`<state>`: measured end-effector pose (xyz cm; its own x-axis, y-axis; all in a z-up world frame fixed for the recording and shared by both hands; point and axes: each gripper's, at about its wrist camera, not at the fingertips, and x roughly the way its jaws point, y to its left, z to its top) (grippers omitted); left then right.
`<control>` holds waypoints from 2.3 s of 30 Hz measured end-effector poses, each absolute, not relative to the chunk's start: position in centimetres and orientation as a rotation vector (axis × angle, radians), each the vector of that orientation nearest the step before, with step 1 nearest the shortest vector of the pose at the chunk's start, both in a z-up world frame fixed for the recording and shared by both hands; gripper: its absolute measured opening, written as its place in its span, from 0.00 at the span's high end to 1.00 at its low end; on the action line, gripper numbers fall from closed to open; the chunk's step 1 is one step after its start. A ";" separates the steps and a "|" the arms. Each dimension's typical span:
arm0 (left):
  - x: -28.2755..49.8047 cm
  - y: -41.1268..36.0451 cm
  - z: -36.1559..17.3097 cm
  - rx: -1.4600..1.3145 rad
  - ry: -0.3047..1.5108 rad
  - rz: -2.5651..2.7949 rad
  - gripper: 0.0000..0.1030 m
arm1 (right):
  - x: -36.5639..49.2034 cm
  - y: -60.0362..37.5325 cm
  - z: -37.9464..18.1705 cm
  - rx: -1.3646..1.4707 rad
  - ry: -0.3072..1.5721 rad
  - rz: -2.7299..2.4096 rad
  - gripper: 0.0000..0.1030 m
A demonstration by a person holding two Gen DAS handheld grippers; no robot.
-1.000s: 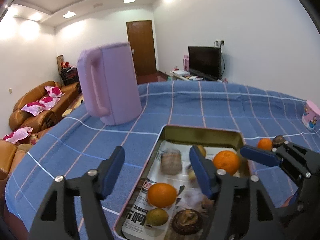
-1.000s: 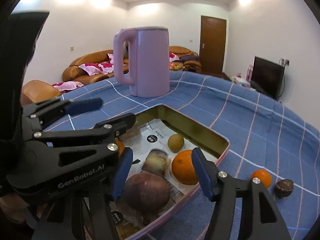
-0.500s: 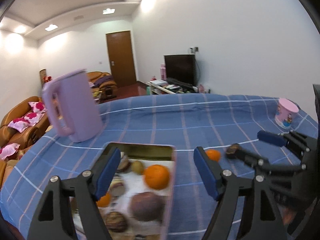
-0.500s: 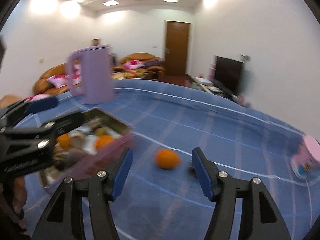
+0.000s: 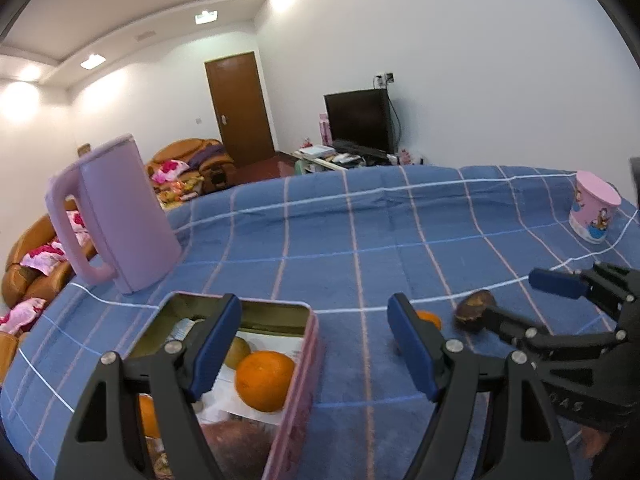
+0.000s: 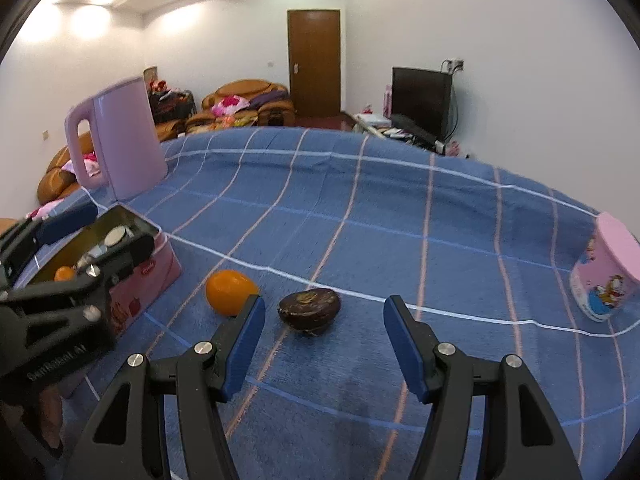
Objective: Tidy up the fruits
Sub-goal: 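Move both open tools back to the orange and brown fruit on the cloth, then grasp the dark brown round fruit with the right tool while the left tool grasps the orange, then lift both held fruits and carry them over the tin box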
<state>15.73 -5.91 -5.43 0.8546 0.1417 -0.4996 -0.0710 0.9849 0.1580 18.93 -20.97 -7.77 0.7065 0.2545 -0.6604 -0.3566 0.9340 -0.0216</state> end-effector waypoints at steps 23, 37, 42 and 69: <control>17.3 -8.4 -6.6 0.128 0.635 -0.038 0.22 | 19.6 -23.2 -8.6 -0.012 0.783 0.363 0.57; 20.7 -9.9 -9.3 0.124 0.778 -0.081 0.32 | 18.1 -26.0 -7.5 0.025 0.694 0.270 0.57; 21.1 -10.4 -9.8 0.118 0.799 -0.113 0.35 | 18.2 -25.7 -7.7 0.021 0.695 0.279 0.57; 19.9 -10.7 -9.2 0.082 0.755 -0.160 0.66 | 17.8 -25.5 -7.7 0.031 0.672 0.314 0.57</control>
<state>19.91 -10.66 -9.17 0.7169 -0.1149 -0.6876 0.1734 0.9847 0.0163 17.77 -25.53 -7.70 0.7375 0.2960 -0.6071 -0.2758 0.9525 0.1294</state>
